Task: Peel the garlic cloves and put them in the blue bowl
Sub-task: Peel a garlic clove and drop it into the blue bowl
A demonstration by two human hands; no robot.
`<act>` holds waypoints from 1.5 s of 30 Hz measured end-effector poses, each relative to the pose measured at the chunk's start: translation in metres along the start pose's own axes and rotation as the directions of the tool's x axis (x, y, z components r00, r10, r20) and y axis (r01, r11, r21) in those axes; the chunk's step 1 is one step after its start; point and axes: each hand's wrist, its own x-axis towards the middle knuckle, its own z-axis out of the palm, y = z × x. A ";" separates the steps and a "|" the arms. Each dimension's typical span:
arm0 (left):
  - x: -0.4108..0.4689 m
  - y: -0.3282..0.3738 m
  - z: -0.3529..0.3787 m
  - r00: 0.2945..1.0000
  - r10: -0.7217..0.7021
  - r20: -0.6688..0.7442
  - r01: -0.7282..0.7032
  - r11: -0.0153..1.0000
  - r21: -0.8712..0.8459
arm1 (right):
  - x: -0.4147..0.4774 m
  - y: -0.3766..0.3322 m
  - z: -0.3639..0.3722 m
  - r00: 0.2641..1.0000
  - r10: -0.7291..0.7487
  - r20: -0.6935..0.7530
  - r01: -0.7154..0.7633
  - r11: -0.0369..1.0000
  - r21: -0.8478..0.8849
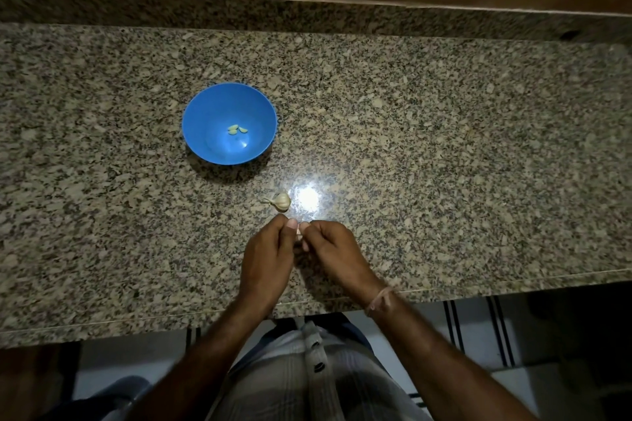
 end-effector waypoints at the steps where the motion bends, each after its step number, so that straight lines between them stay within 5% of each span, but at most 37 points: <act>1: 0.000 0.001 -0.003 1.000 0.029 0.007 -0.029 1.000 0.005 | 0.000 -0.001 -0.001 0.999 0.037 -0.001 -0.037 0.997 0.067; 7: 0.002 0.009 -0.010 0.999 0.045 -0.017 -0.046 0.998 -0.037 | -0.003 -0.003 0.001 0.996 0.080 0.044 -0.087 0.977 0.195; 15: 0.006 0.006 -0.003 0.997 -0.001 -0.079 0.010 0.994 0.108 | 0.001 0.008 0.011 0.958 -0.172 -0.230 0.149 0.982 -0.112; 22: 0.009 0.006 -0.008 0.994 -0.104 0.015 0.104 0.993 -0.056 | 0.001 0.007 0.011 0.975 0.116 -0.187 -0.034 0.920 0.390; 31: 0.013 0.010 -0.022 0.985 -0.116 0.125 0.141 0.966 -0.216 | 0.008 0.010 0.003 0.980 0.022 -0.198 0.014 0.984 0.180; 36: 0.013 0.008 -0.016 1.000 0.023 -0.019 -0.017 0.956 0.293 | 0.008 0.015 0.008 0.978 0.120 -0.168 -0.070 0.959 0.275; 40: 0.013 0.008 -0.010 0.997 0.022 -0.074 0.003 0.949 0.316 | 0.004 0.015 0.010 0.977 0.203 -0.067 -0.139 0.841 0.522; 45: 0.011 0.002 -0.005 0.991 0.130 -0.035 -0.104 0.902 0.418 | 0.008 0.022 0.001 0.977 0.210 -0.030 -0.178 0.889 0.421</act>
